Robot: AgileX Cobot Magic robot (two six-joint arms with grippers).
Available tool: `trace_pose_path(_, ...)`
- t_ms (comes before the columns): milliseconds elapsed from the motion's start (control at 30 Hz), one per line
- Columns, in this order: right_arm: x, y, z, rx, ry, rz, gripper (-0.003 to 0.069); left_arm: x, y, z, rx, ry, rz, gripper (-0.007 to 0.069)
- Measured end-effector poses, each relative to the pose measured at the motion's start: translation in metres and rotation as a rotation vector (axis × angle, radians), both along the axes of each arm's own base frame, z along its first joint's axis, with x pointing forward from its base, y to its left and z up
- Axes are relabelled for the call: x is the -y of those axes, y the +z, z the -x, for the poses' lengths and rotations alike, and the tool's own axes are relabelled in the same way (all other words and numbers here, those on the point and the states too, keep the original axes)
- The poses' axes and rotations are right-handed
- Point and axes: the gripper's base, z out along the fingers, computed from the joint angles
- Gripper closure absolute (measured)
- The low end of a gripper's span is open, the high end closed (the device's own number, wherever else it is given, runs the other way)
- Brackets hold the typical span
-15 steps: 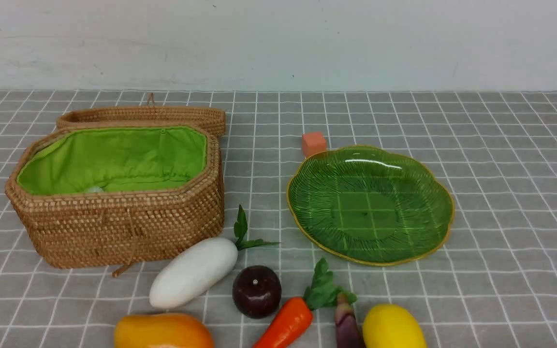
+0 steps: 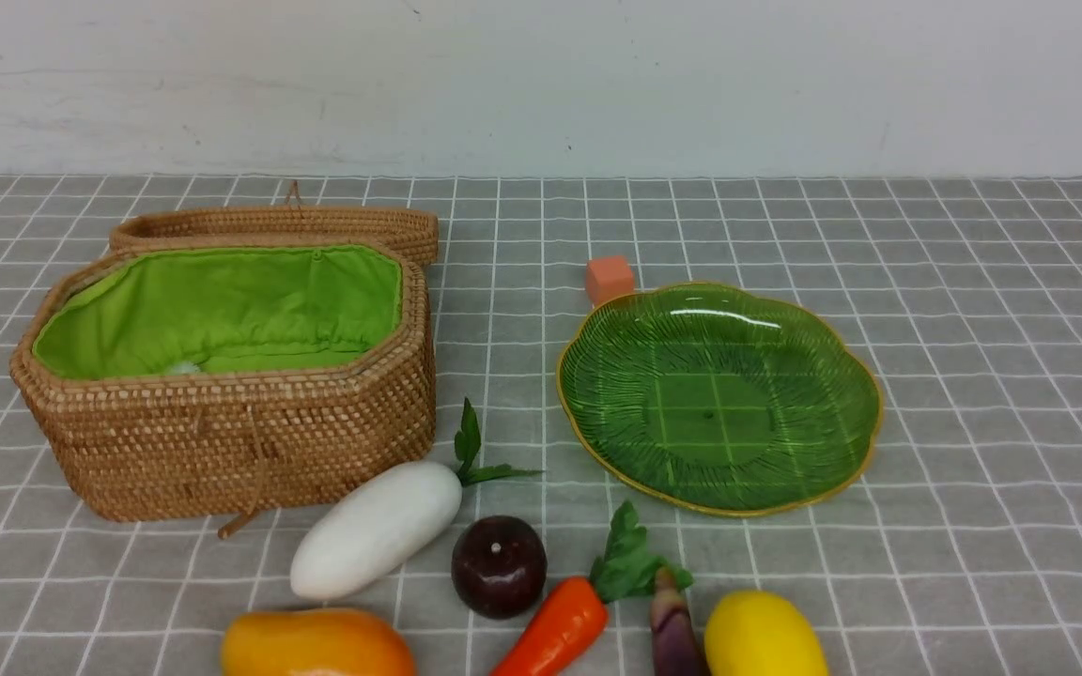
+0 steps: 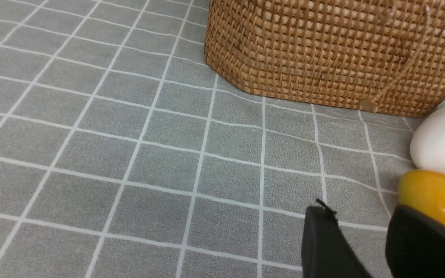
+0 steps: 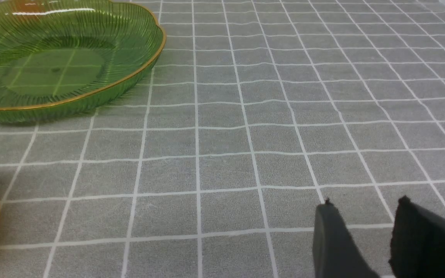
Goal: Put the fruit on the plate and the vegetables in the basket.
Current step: Grab the mango with your left arm and place it on the right plate
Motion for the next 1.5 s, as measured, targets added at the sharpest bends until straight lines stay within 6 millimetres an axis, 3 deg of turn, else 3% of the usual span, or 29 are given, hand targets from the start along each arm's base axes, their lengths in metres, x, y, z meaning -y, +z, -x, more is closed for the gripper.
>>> trace_pose_path(933,0.0,0.0,0.0,0.0,0.0,0.0,0.0419,0.0,0.002,-0.001,0.019,-0.002,0.005,0.0386)
trace_pose_path(1033,0.0,0.0,0.0,0.0,0.0,0.0,0.0419,0.002,0.007,-0.002,0.084,-0.008,0.047,0.0386)
trace_pose_path(1233,0.0,0.0,0.0,0.0,0.0,0.0,0.0419,0.003,0.037,-0.004,0.406,0.009,0.373,0.0386)
trace_pose_path(1400,0.0,0.0,0.0,0.0,0.0,0.0,0.0419,0.001,0.056,-0.001,0.559,0.004,0.4,0.0386)
trace_pose_path(1500,0.0,0.0,0.0,0.0,0.0,0.0,0.0419,0.003,0.085,0.006,0.538,-0.019,0.358,0.0386)
